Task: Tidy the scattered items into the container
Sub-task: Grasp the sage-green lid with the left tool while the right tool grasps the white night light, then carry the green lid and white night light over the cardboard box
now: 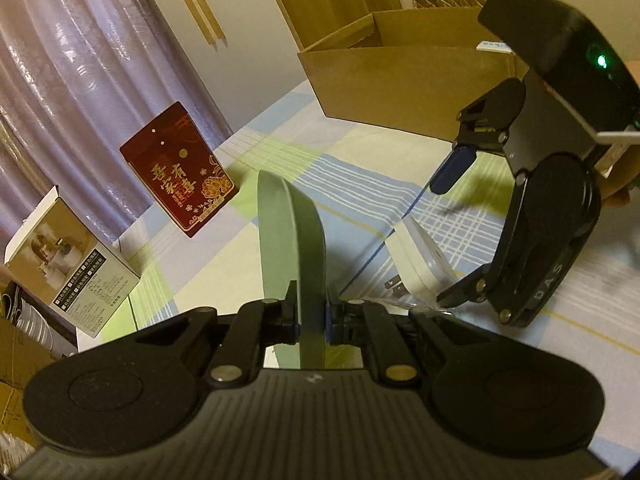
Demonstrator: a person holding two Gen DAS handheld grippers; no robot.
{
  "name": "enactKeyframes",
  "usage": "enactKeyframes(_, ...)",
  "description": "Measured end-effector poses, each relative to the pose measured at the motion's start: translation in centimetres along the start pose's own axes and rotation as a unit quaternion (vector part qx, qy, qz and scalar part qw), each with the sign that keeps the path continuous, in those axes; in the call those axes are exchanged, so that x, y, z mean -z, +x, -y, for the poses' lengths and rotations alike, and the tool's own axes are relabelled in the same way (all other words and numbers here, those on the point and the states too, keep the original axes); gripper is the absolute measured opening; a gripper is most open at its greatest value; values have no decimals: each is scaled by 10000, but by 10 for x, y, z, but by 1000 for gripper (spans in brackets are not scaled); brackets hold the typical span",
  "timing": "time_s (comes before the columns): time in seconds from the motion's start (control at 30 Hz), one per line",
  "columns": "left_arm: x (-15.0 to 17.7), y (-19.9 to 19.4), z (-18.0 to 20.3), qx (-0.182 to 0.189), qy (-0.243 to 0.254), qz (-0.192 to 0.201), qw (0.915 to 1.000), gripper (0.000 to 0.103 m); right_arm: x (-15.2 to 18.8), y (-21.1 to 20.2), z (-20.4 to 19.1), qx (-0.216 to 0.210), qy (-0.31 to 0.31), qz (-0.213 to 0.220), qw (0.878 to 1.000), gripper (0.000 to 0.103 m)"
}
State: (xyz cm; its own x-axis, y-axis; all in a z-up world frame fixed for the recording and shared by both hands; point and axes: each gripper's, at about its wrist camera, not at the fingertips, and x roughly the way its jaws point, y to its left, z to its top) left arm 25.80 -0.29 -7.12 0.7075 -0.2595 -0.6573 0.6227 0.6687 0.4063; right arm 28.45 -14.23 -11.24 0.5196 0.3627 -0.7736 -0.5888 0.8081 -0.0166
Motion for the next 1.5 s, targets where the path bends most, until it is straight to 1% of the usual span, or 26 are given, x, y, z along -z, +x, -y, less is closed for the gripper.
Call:
enactKeyframes(0.2,0,-1,-2,39,-72,16,10000,8,-6,6,-1,-177,-181,41,9997,103)
enactKeyframes(0.27,0,-2,-1,59,-78,6,10000,8,-8,8,-1,-322,-212,29,9993,92)
enactKeyframes(0.37,0,-2,-1,95,-120,-17,9999,8,-11,9,-1,-415,-194,20,9989,82)
enactKeyframes(0.4,1,-2,0,103,-136,-31,9998,8,-12,10,-1,-432,-191,14,9989,74)
enactKeyframes(0.43,1,-2,1,101,-139,-43,9998,8,-13,10,-2,-446,-192,6,9988,69)
enactKeyframes(0.67,5,0,13,54,-180,-145,9997,8,-5,1,-6,-311,-137,47,9994,68)
enactKeyframes(0.73,5,0,16,26,-201,-192,9996,8,-3,-4,-6,-227,-83,77,9997,68)
enactKeyframes(0.9,1,-9,15,11,-187,-163,9997,8,-1,-23,-4,-73,26,135,9999,68)
enactKeyframes(1.0,-4,-17,15,0,-148,-150,9998,8,-2,-39,-4,46,-32,175,9998,68)
enactKeyframes(1.1,-10,-28,17,-17,-113,-117,9999,8,-4,-56,-3,127,42,234,9996,68)
enactKeyframes(1.5,-56,-78,42,-48,91,124,9999,8,-9,-141,9,537,234,475,9972,68)
